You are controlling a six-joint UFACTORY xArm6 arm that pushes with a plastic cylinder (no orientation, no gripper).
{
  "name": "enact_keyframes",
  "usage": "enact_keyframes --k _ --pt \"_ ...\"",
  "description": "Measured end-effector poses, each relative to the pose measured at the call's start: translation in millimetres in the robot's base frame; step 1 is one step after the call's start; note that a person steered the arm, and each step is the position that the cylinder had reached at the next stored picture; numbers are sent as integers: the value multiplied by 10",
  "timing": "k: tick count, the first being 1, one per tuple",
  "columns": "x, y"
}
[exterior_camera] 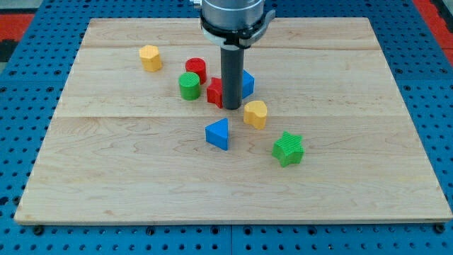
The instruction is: Move the blue cube towards top right side of the corner
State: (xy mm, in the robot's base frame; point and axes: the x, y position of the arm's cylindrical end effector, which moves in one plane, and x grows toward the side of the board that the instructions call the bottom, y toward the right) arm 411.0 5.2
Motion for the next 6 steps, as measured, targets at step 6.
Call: enact_keyframes --k 6 --pt "-1382 1169"
